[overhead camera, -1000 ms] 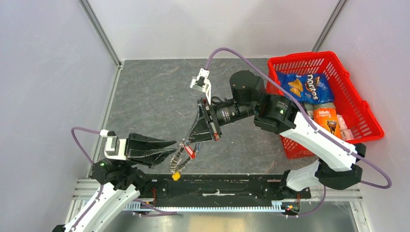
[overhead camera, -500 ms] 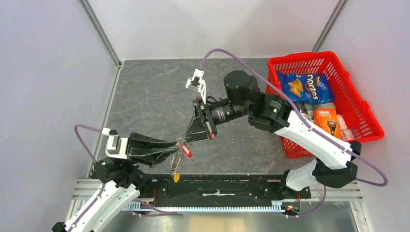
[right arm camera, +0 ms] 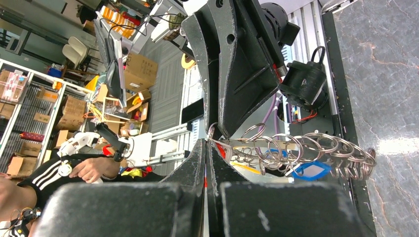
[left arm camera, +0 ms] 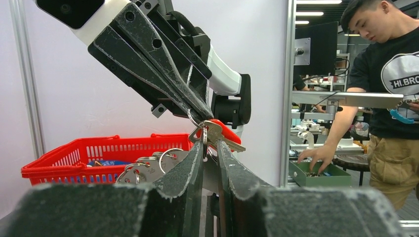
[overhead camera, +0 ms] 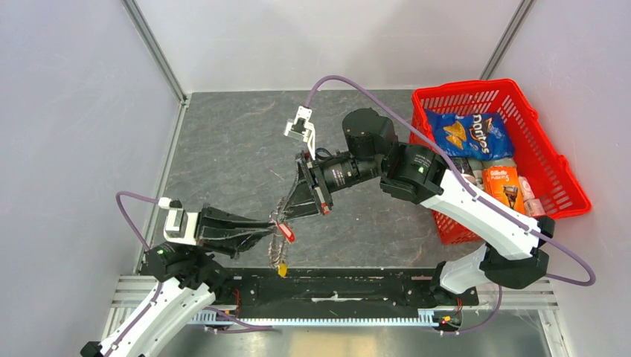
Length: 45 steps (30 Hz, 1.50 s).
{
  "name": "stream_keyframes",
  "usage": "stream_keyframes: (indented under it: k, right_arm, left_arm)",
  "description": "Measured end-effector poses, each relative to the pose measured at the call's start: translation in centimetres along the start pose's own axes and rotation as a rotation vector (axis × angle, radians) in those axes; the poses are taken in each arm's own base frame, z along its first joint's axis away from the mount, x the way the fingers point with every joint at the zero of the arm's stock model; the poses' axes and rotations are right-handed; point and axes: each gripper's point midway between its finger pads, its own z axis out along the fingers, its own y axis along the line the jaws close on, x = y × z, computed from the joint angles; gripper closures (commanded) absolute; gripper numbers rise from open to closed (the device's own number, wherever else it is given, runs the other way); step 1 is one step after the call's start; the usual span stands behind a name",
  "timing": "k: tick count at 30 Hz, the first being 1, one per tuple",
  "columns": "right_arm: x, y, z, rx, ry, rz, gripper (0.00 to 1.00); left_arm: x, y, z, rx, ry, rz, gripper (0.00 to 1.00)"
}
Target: Put the keys on the keyring
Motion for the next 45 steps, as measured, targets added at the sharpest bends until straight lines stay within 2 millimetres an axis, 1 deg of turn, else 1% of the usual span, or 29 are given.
stream_keyframes:
  k: [3, 5, 6, 7, 13, 18, 26, 34, 40, 45]
  right_arm:
    - [0.0, 0.1, 0.0, -0.002, -0.002, 0.001, 1.0]
    - [-0.1, 0.1, 0.0, -0.003, -0.003, 0.0, 1.0]
    - [-0.1, 0.1, 0.0, -0.003, -0.003, 0.0, 1.0]
    - [-0.1, 0.1, 0.0, -0.003, -0.003, 0.002, 1.0]
    - [0.0, 0.1, 0.0, -0.004, 0.002, 0.005, 1.0]
    - [0.2, -0.3, 0.0, 0.016, 0.003, 0.014, 1.0]
    - [0.2, -2.0, -0.1, 0.108, -0.008, 0.028, 1.0]
    - [0.2, -4.1, 0.7, 0.17, -0.006, 0.044, 1.0]
    - [0.1, -4.8, 0.9, 0.19, -0.009, 0.039, 1.0]
    - [0.0, -5.1, 0.9, 0.202, -0.017, 0.016, 1.0]
  left_arm:
    - [0.1, -0.1, 0.0, 0.004, 0.003, 0.001, 0.84]
    - [0.1, -0.1, 0.0, 0.005, 0.004, 0.001, 0.91]
    - [0.1, -0.1, 0.0, 0.005, 0.004, 0.0, 0.97]
    - [0.1, -0.1, 0.0, 0.004, 0.004, 0.0, 0.98]
    - [0.3, 0.1, 0.0, -0.005, 0.015, -0.011, 0.98]
    - [0.6, 0.5, 0.1, -0.036, 0.059, -0.03, 0.98]
    - [0.9, 0.7, -0.3, -0.093, 0.147, -0.032, 0.98]
    - [1.9, 1.1, -0.7, -0.136, 0.233, -0.049, 0.98]
    - [2.4, 1.5, -0.8, -0.171, 0.321, -0.077, 0.98]
    - [2.3, 1.8, -0.8, -0.214, 0.378, -0.097, 0.98]
